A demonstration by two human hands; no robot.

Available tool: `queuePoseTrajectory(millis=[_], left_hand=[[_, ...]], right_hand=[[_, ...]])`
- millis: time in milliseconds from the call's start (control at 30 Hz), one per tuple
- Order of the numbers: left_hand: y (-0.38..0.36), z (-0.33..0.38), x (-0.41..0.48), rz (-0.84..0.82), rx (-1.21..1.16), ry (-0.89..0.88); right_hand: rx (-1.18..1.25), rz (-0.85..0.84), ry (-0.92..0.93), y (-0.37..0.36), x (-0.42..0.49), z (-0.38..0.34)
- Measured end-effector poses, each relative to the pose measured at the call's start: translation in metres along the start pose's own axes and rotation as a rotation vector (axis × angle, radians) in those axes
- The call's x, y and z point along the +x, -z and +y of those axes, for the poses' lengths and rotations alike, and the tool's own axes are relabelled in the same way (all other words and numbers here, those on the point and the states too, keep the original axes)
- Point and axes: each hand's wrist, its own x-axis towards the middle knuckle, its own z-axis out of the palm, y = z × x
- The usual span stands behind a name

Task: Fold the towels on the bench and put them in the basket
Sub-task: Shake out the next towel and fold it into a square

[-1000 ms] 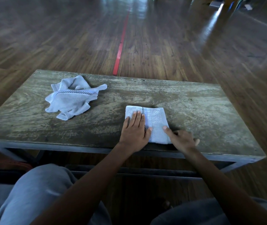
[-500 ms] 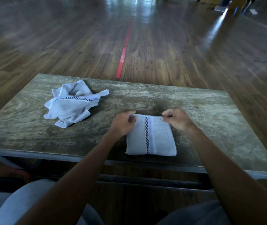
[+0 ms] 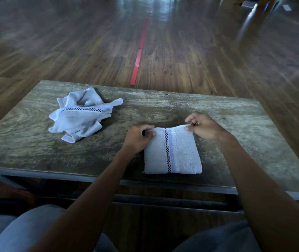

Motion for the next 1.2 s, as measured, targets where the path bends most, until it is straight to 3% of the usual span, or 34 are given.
queuePoseTrajectory(millis=[300,633,733,833,1033,1100,1200], left_hand=[[-0.001,-0.001,-0.002,-0.003,0.004,-0.012],[-0.007,0.001,0.009,0.104,-0.065,0.089],[-0.012,0.001,0.011,0.141,-0.034,0.11],[-0.016,0.001,0.011,0.185,-0.025,0.121],[-0.016,0.009,0.006,0.214,0.036,0.131],[-0.019,0.02,0.001,0.227,0.229,0.07],[-0.039,0.04,-0.012,0.174,0.421,-0.169]], right_hand=[[0.095,0.031,0.066,-0.01,0.001,0.002],[0.11,0.188,-0.018,-0.027,0.004,0.024],[-0.041,0.254,-0.012,-0.032,0.005,0.028],[-0.416,0.291,0.166,-0.031,-0.003,0.02],[-0.8,0.042,0.178,-0.023,-0.021,0.0],[-0.835,-0.034,0.147,-0.023,-0.031,0.004],[-0.76,-0.084,0.06,-0.039,-0.046,0.014]])
